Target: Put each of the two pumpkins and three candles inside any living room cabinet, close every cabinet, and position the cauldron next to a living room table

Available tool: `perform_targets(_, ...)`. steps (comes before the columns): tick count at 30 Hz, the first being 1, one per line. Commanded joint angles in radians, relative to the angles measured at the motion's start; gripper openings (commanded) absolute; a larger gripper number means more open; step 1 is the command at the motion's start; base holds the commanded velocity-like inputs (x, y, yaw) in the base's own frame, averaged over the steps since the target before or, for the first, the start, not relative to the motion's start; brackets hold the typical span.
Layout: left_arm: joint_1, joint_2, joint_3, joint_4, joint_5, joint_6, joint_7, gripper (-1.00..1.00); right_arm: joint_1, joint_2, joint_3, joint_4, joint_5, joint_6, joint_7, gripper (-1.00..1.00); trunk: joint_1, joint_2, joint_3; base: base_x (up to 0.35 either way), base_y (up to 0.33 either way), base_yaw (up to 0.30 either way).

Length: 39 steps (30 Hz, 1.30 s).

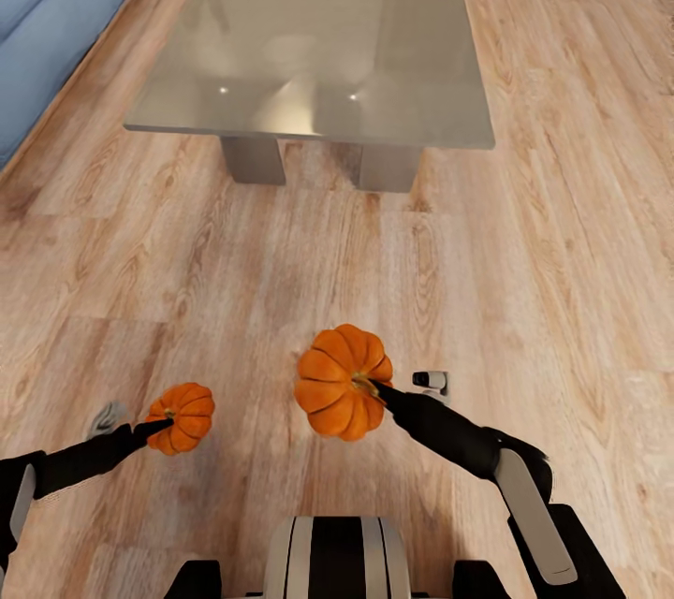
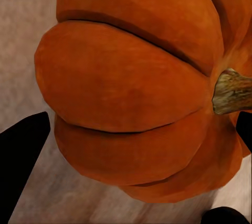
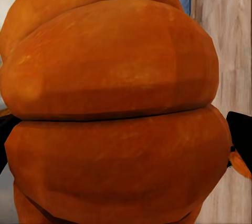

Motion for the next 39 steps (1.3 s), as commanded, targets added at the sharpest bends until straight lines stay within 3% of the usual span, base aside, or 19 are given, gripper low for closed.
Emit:
perform_targets(1,0.000,0.000,0.000,-0.005,-0.003,0.008,0.001,-1.00,0.000,0.004,0.000,0.000,-0.003,0.002,-0.012,-1.00,0.000,0.000,0.004,0.000,0.000,0.000)
perform_targets(7,0.000,0.001,0.001,-0.014,-0.004,0.032,0.001,-1.00,0.000,0.011,0.000,0.000,-0.004,0.002,-0.068,-1.00,-0.003,0.002,0.027,0.000,0.000,0.000)
perform_targets(22,0.000,0.000,-0.001,-0.015,-0.004,0.074,0.002,-1.00,0.000,0.014,0.001,0.023,-0.003,-0.004,-0.131,-1.00,-0.010,0.005,0.085,-0.121,0.000,0.000)
perform_targets(28,0.000,0.001,-0.001,-0.015,-0.004,0.076,0.003,-1.00,0.000,0.014,0.002,0.053,-0.006,-0.063,-0.137,-1.00,-0.013,0.007,0.109,-0.003,0.000,0.000)
perform_targets(32,0.000,0.000,-0.003,-0.015,-0.005,0.076,0.003,-1.00,0.000,0.032,0.021,0.056,-0.003,-0.071,-0.137,-1.00,-0.014,0.008,0.129,0.000,0.000,0.000)
perform_targets(39,0.000,0.000,-0.005,-0.018,-0.005,0.077,0.003,-1.00,0.000,0.038,0.029,0.068,-0.001,-0.080,-0.139,-1.00,-0.017,0.009,0.158,0.000,0.000,0.000)
